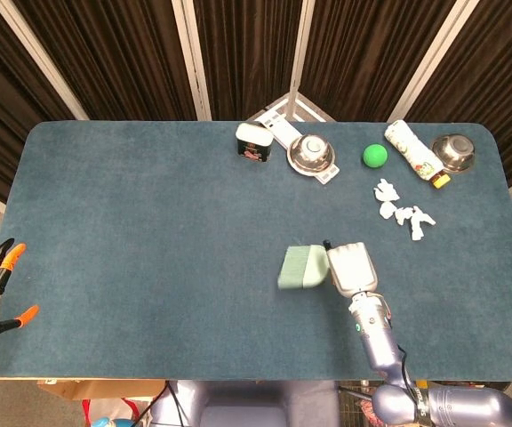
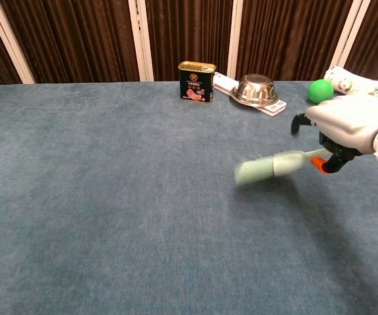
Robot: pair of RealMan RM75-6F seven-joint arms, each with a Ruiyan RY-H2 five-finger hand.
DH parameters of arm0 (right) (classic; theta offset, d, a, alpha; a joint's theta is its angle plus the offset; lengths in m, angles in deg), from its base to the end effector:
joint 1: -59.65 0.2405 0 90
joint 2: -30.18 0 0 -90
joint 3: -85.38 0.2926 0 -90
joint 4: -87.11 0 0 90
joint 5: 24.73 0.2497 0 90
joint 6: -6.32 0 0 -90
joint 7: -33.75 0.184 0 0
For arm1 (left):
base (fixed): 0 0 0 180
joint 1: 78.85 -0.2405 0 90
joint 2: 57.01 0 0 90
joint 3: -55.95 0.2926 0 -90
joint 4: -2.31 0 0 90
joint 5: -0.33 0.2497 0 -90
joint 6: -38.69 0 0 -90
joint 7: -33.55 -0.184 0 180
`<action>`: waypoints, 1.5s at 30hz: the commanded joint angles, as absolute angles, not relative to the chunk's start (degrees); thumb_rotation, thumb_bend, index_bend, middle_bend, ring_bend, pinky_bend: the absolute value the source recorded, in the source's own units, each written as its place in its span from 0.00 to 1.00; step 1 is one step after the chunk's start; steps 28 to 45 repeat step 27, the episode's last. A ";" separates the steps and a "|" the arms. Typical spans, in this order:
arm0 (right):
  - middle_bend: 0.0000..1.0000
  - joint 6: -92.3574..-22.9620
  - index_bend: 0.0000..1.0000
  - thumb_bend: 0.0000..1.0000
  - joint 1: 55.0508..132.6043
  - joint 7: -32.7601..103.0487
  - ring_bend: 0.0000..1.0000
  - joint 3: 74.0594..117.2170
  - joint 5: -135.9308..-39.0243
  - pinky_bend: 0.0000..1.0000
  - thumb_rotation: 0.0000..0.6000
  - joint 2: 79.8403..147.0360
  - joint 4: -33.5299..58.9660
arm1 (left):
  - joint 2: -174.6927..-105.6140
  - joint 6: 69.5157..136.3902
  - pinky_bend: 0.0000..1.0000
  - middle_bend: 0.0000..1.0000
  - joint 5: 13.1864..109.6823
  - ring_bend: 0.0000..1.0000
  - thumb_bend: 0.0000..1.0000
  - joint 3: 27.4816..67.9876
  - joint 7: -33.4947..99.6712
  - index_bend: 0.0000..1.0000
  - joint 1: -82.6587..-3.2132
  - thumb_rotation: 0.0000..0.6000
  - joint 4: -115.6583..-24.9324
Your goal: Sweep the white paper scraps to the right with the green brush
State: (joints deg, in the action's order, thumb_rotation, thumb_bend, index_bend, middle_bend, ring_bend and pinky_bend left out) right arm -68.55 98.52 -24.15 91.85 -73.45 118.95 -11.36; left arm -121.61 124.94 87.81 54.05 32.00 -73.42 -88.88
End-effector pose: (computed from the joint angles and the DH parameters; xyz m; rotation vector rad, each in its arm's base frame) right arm -0.1835 -0.3634 -0.0463 1.7409 -0.6577 0.5237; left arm -0.3565 0.2268 0.1362 -1.4214 -0.8530 -0.9014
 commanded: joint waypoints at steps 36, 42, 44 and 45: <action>0.00 -89.96 0.00 0.32 73.93 17.57 0.00 75.27 -107.33 0.00 1.00 94.97 -6.11 | -122.27 126.16 0.00 0.00 88.24 0.00 0.00 53.92 28.20 0.00 -73.87 1.00 -88.26; 0.00 -89.96 0.00 0.32 73.93 17.57 0.00 75.27 -107.33 0.00 1.00 94.97 -6.11 | -122.27 126.16 0.00 0.00 88.24 0.00 0.00 53.92 28.20 0.00 -73.87 1.00 -88.26; 0.00 -89.96 0.00 0.32 73.93 17.57 0.00 75.27 -107.33 0.00 1.00 94.97 -6.11 | -122.27 126.16 0.00 0.00 88.24 0.00 0.00 53.92 28.20 0.00 -73.87 1.00 -88.26; 0.00 -89.96 0.00 0.32 73.93 17.57 0.00 75.27 -107.33 0.00 1.00 94.97 -6.11 | -122.27 126.16 0.00 0.00 88.24 0.00 0.00 53.92 28.20 0.00 -73.87 1.00 -88.26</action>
